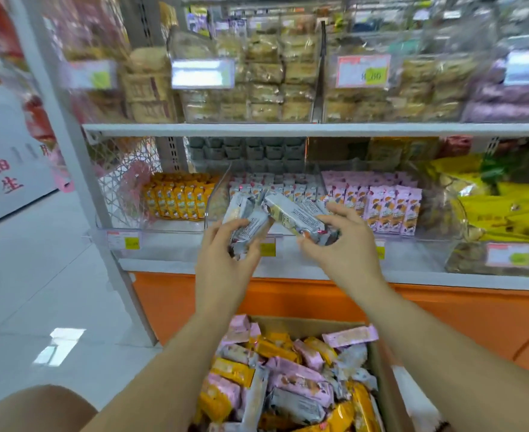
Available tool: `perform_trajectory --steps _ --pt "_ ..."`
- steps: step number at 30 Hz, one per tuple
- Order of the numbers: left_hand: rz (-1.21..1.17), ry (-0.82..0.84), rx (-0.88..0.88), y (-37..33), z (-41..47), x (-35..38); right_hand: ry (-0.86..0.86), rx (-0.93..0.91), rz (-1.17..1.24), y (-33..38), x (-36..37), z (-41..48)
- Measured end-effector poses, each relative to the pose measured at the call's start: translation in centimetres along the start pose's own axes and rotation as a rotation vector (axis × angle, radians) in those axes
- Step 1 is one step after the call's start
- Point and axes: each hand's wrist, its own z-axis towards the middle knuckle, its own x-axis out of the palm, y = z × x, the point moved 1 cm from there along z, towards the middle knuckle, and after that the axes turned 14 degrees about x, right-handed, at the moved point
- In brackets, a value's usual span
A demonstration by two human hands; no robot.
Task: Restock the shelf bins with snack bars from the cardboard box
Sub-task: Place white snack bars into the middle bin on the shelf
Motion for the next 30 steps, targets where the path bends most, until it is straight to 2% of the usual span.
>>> perform_trajectory --steps 5,8,11,15,18,21,23,25,28,30 --pt "0.127 0.095 0.031 4.8 4.9 -1.0 0.092 0.004 -0.131 1.5 3.9 5.9" --pt "0.213 0.158 0.110 8.3 6.9 -0.7 0.191 0.056 -0.193 1.3 6.4 9.3" --pt "0.270 0.227 0.180 11.2 8.4 0.3 0.356 0.103 -0.308 0.2 8.7 12.1" --pt "0.373 0.286 0.377 13.0 9.3 1.1 0.572 0.159 -0.426 -0.8 10.7 14.5" --pt "0.398 0.362 0.390 13.7 9.5 1.0 0.752 0.192 -0.547 -0.5 11.0 14.8" --pt "0.399 0.396 0.392 13.8 9.5 0.9 0.819 0.140 -0.565 -0.5 11.0 15.0" --pt "0.383 0.393 0.403 13.7 9.6 1.0 0.787 0.101 -0.473 0.1 10.9 14.9" --pt "0.368 0.395 0.413 13.4 9.6 1.3 0.816 0.140 -0.213 1.2 11.2 14.5" --pt "0.312 0.388 0.401 13.0 9.6 1.8 0.949 0.340 0.205 2.4 12.0 13.5" --pt "0.297 0.383 0.392 13.1 9.8 2.0 0.906 0.430 0.372 2.2 12.6 13.5"
